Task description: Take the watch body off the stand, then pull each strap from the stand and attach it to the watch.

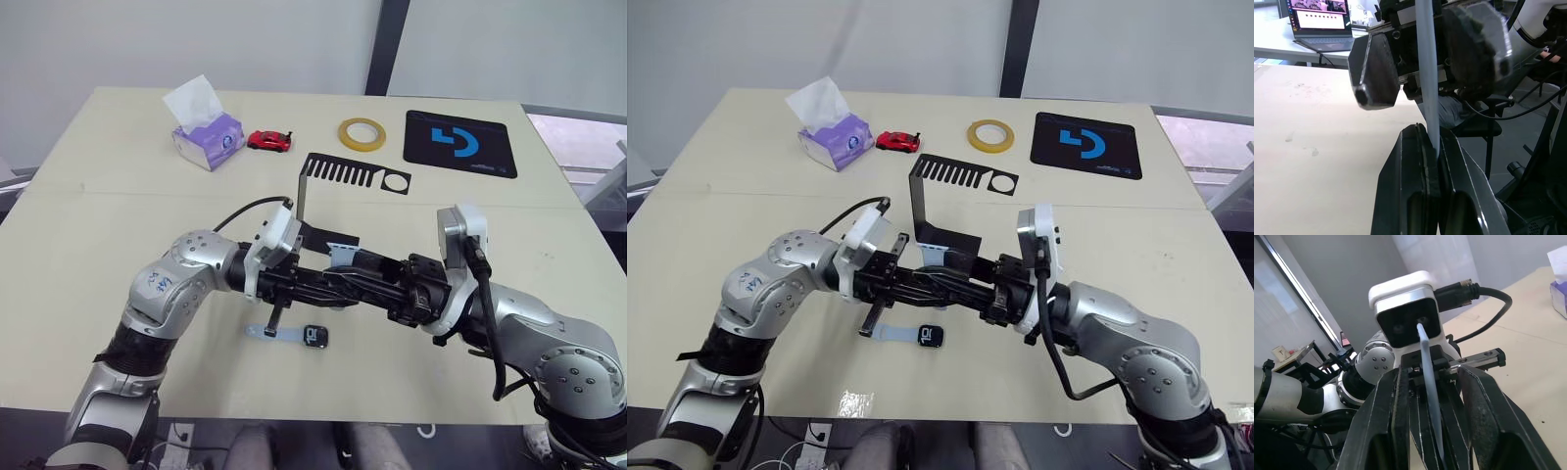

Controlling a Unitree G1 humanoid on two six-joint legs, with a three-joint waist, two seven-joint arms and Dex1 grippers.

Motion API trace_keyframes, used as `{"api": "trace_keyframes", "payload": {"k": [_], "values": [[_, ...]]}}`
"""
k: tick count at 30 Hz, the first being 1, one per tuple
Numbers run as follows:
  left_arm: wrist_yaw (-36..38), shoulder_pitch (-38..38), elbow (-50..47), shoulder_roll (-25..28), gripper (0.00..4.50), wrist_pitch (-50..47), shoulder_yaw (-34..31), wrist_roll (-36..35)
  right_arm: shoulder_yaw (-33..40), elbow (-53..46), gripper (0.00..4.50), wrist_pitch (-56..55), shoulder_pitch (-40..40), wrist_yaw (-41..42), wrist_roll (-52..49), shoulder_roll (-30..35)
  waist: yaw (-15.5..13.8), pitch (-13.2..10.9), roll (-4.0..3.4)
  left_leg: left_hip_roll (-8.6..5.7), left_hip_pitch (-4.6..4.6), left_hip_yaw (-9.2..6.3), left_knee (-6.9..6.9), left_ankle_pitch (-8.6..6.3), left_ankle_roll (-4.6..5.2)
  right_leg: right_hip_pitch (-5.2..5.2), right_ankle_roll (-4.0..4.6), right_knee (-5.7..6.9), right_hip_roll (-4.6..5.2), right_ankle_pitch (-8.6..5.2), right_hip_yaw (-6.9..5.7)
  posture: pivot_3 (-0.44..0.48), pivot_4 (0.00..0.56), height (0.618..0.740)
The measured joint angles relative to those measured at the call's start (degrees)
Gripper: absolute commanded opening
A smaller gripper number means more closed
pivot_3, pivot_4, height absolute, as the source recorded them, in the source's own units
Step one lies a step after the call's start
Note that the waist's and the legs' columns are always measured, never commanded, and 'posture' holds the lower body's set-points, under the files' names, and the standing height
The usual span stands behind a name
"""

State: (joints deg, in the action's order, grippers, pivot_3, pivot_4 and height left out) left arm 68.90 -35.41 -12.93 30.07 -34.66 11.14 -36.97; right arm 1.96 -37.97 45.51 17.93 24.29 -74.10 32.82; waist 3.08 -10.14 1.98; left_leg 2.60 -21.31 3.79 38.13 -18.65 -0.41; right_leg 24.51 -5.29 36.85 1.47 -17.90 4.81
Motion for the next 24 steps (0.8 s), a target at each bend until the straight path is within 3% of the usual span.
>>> {"api": "trace_keyframes", "payload": {"k": [24], "values": [[-0.46,0.48,0.0,-0.01,0.0,0.18,0.72,1.09,-0.42,0.3,1.72,0.02,2.21,-0.13,-1.31,0.22,-0.04,0.0,0.0,0.0,0.0,0.0,0.01,0.0,0.0,0.0,0.0,0.02,0.01,0.0,0.0,0.0,0.15,0.738]]}}
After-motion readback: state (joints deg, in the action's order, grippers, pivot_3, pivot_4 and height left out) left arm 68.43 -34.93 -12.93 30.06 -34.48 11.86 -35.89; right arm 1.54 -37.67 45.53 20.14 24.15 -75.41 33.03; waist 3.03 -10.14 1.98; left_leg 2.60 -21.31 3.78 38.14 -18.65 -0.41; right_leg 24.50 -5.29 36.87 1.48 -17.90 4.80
